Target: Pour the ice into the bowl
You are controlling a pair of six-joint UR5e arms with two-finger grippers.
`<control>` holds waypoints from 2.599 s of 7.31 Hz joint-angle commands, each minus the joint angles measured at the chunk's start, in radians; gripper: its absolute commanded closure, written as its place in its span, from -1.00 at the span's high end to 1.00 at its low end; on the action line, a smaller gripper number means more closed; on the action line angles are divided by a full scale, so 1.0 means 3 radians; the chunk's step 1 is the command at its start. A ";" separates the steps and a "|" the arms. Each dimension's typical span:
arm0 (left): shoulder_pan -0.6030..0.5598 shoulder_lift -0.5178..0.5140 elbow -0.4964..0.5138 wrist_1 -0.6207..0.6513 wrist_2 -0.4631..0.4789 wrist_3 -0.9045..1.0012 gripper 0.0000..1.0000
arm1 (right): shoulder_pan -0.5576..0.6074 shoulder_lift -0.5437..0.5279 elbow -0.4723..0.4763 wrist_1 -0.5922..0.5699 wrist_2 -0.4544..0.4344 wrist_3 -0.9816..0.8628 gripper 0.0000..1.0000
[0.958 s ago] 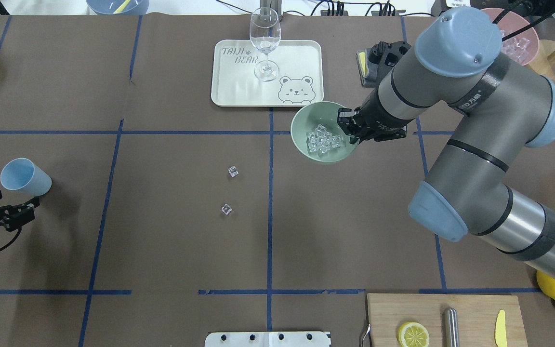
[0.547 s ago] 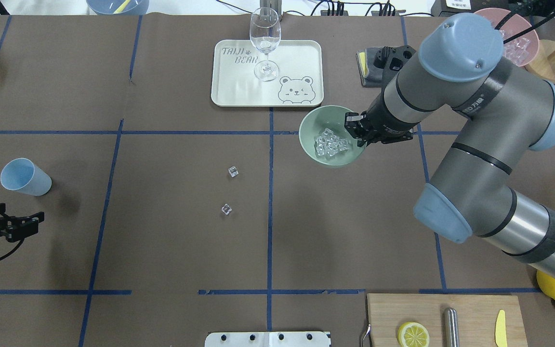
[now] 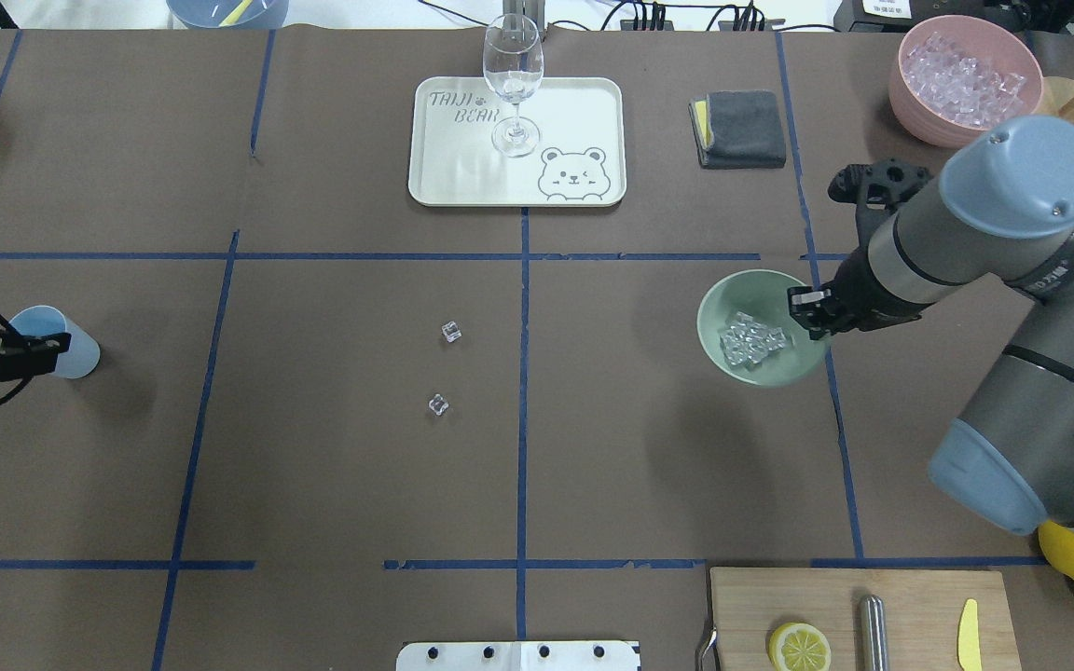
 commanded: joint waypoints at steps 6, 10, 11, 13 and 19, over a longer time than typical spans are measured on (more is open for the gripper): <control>-0.1029 -0.0673 0.0017 0.0862 -0.0725 0.1088 1.00 | 0.0727 -0.1095 -0.0650 0.1069 0.0152 -0.1086 -1.00; -0.1403 -0.0922 0.0033 0.1597 -0.0753 0.1479 1.00 | 0.0721 -0.1055 -0.0778 0.1074 0.0142 -0.1096 1.00; -0.1404 -0.0923 0.0033 0.1598 -0.0753 0.1484 1.00 | 0.0767 -0.1044 -0.0763 0.1074 0.0147 -0.1137 1.00; -0.1449 -0.1014 0.0099 0.1908 -0.0875 0.1733 1.00 | 0.1098 -0.1070 -0.0757 0.1013 0.0178 -0.1639 1.00; -0.2350 -0.1368 0.0701 0.2907 -0.1892 0.2665 1.00 | 0.2837 -0.0845 -0.1397 0.0404 0.1342 -0.3617 1.00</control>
